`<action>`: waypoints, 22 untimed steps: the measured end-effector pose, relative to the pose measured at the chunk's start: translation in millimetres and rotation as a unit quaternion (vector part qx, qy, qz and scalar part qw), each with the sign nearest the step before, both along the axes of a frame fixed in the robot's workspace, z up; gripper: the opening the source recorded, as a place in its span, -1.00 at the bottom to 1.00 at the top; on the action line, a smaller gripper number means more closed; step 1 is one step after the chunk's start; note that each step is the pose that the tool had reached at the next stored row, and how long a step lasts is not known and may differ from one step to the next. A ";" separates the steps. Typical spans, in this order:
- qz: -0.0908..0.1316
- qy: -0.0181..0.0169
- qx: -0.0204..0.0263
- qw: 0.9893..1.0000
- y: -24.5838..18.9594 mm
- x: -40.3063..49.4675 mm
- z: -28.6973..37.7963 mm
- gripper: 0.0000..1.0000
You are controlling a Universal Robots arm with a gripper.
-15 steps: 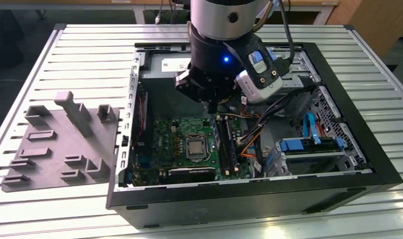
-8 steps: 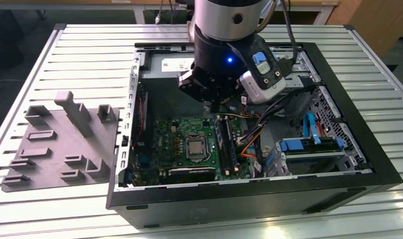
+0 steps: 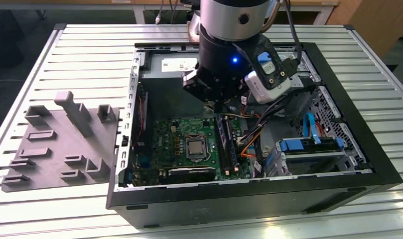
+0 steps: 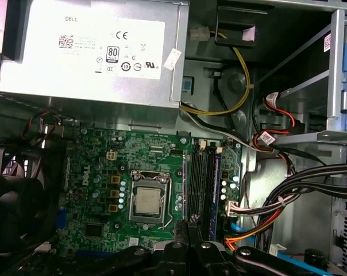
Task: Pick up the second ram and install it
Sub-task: 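Insert the second ram into the second slot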
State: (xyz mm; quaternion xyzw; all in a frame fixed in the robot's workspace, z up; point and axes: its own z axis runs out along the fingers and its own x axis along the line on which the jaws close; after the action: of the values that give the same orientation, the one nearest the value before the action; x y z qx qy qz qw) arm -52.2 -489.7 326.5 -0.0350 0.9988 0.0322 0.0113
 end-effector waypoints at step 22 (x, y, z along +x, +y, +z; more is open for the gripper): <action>0.000 0.000 0.000 1.000 0.0 4.1 -0.8 -0.77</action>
State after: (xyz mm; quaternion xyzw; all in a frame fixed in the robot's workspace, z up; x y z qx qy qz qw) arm -48.1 -489.7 325.7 -0.0350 0.9988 0.0322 0.0114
